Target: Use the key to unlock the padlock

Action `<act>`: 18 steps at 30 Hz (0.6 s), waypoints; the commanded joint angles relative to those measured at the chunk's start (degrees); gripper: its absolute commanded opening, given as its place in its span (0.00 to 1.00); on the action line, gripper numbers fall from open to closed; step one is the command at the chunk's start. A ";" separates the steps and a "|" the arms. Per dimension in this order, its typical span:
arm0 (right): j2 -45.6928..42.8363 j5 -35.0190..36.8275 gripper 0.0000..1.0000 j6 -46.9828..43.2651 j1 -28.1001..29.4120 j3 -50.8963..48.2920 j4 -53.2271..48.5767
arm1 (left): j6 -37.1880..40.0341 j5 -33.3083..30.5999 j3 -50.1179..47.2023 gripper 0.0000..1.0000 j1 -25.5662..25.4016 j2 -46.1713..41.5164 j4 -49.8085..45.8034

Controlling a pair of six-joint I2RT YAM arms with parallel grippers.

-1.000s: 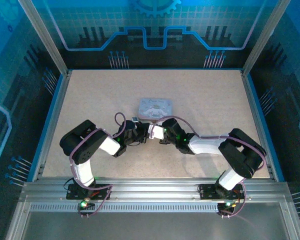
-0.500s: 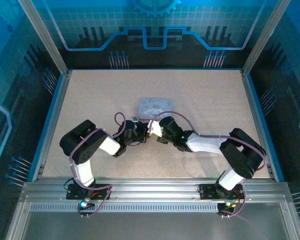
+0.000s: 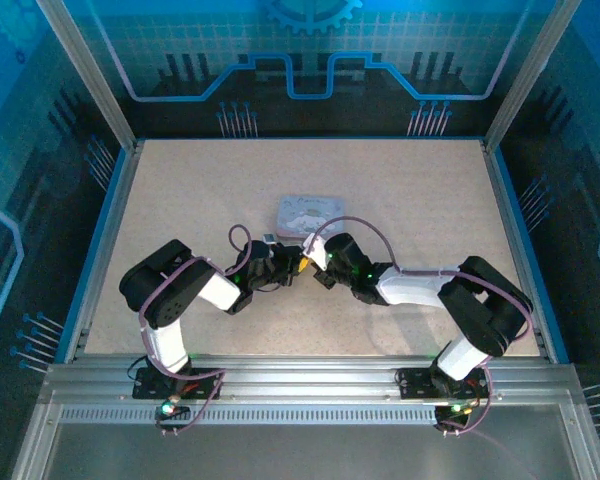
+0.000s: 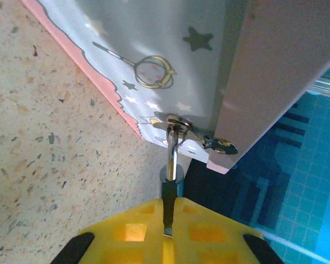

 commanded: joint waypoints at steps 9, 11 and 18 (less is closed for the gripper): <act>1.14 -4.70 0.00 4.67 -0.54 -1.53 4.28 | 1.60 0.70 -1.16 0.32 0.27 -0.82 -0.50; 1.05 -4.43 0.00 4.69 -0.59 -1.88 4.24 | 2.15 0.61 -1.30 0.35 0.43 -1.64 -1.86; 0.61 -4.64 0.00 4.79 -0.65 -2.71 4.23 | 2.42 0.58 -1.28 0.38 1.39 -1.64 -2.01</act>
